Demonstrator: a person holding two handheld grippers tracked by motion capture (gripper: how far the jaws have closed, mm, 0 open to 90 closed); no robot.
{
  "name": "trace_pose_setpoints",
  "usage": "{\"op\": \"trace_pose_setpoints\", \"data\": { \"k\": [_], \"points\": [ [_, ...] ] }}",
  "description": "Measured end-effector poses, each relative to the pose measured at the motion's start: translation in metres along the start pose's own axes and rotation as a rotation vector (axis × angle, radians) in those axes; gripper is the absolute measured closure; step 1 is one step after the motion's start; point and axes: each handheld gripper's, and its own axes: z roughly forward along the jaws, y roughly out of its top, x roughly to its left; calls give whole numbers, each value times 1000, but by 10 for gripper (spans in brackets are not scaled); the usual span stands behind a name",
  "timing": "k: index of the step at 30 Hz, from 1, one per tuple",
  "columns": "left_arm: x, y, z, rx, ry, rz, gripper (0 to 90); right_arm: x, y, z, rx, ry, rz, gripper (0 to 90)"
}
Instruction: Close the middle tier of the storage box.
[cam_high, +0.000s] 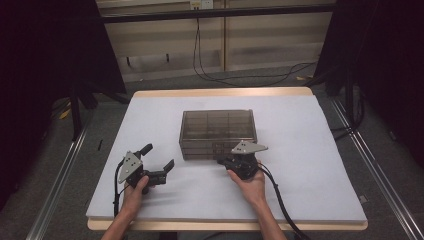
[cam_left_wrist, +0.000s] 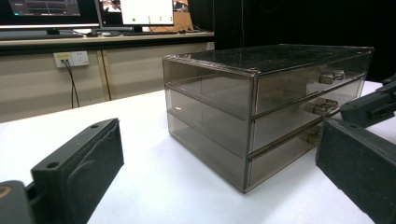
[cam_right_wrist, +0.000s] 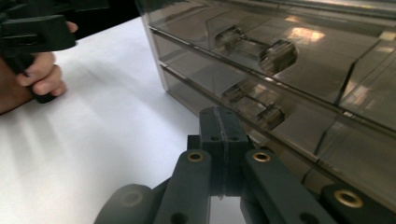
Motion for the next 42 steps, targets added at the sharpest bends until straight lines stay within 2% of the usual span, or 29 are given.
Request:
{"op": "trace_pose_setpoints", "data": {
  "k": [2, 7, 10, 15, 18, 19, 25, 30, 32, 34, 39, 42],
  "points": [
    [0, 0, 0, -2, -1, -3, 9, 1, -1, -4, -2, -2, -2, 842],
    [0, 0, 0, 2, 5, -1, 9, 3, -2, -15, -27, 2, 8, 638],
    [0, 0, 0, 1, -2, 1, 9, 3, -2, -22, -45, 1, 14, 564],
    [0, 0, 0, 1, 1, 0, 9, 4, -4, -32, -42, -22, 9, 413],
    [0, 0, 0, 3, -1, 6, 9, 4, -6, -38, -52, -34, 15, 357],
    [0, 0, 0, 0, 5, -3, 9, 4, -7, -40, -57, -34, 19, 338],
    [0, 0, 0, 0, 0, 3, 9, 3, -13, -50, -75, -35, 24, 257],
    [0, 0, 0, 1, 0, 8, 9, 0, -18, -61, -88, -70, 37, 195],
    [0, 0, 0, 1, 1, 8, 9, -3, -21, -67, -100, -81, 54, 151],
    [0, 0, 0, 0, 1, 9, 9, -6, -24, -72, -121, -64, 80, 141],
    [0, 0, 0, 1, 1, 8, 9, -13, -28, -85, -142, -116, 93, 114],
    [0, 0, 0, 1, 2, 4, 9, -16, -31, -93, -140, -153, 80, 110]
  ]
}}
